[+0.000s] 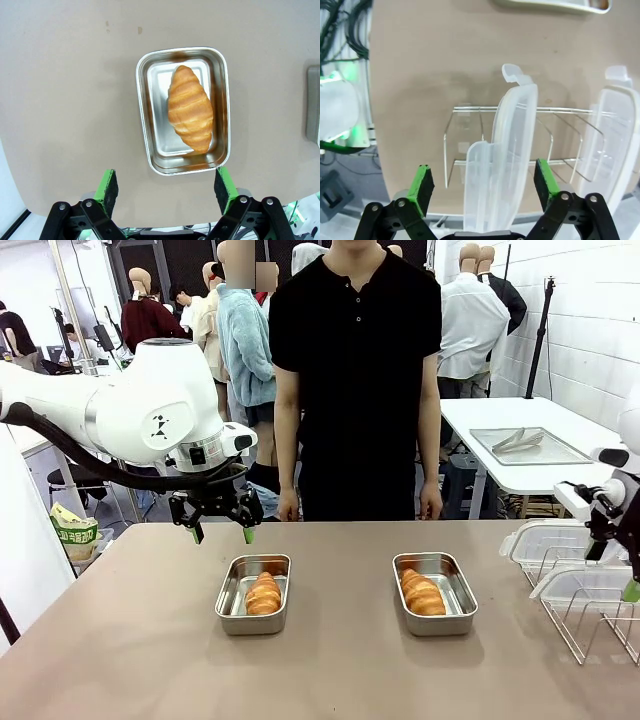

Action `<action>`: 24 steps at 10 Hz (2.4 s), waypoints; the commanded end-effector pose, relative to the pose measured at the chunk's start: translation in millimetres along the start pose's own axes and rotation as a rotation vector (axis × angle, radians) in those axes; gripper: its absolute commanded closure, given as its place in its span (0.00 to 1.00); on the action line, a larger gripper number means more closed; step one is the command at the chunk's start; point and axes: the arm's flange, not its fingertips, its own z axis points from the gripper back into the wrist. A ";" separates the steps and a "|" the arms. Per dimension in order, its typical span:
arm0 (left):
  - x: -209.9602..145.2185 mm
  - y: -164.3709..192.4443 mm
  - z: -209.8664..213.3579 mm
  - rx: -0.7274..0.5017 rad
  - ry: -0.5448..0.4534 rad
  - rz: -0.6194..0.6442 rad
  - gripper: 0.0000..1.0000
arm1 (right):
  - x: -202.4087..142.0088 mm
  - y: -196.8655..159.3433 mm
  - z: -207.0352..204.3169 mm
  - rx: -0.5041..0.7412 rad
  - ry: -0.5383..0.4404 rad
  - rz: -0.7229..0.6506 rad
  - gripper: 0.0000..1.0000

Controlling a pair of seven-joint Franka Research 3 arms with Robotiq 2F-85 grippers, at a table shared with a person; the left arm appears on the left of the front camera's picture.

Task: Place the bread in airtight containers.
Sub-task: Pick up one Airtight Container lid and hand it to the human.

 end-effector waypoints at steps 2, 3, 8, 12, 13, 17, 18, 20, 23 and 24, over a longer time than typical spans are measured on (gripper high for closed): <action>0.3 0.1 0.8 -0.001 -0.001 0.004 0.00 | -4.3 -12.9 -15.3 0.010 -0.049 0.010 0.00; 0.3 0.1 0.8 -0.001 -0.001 0.004 0.00 | -6.0 -11.2 -14.7 0.003 -0.038 0.013 0.15; 0.3 0.1 0.8 -0.001 -0.001 0.004 0.00 | -8.8 -10.2 -14.7 0.015 -0.016 0.013 1.00; 0.3 0.1 0.8 -0.001 -0.001 0.004 0.00 | -8.1 -9.1 -14.8 0.009 -0.020 0.022 1.00; 0.3 0.1 0.8 -0.001 -0.001 0.004 0.00 | -7.1 -7.8 -12.7 -0.001 -0.026 0.018 1.00; 0.3 0.1 0.8 -0.001 -0.001 0.004 0.00 | 1.1 4.1 12.4 -0.044 -0.053 0.005 1.00; 0.3 0.1 0.8 -0.001 -0.001 0.004 0.00 | 5.1 11.6 23.7 -0.071 -0.059 0.017 1.00; 0.3 0.1 0.8 -0.001 -0.001 0.004 0.00 | 13.1 25.1 46.0 -0.131 -0.027 0.023 1.00; 0.3 0.1 0.8 -0.001 -0.001 0.004 0.00 | 24.1 34.2 78.0 -0.181 -0.001 0.036 1.00; 0.3 0.1 0.8 -0.001 -0.001 0.004 0.00 | 25.7 32.6 89.9 -0.173 0.005 0.041 1.00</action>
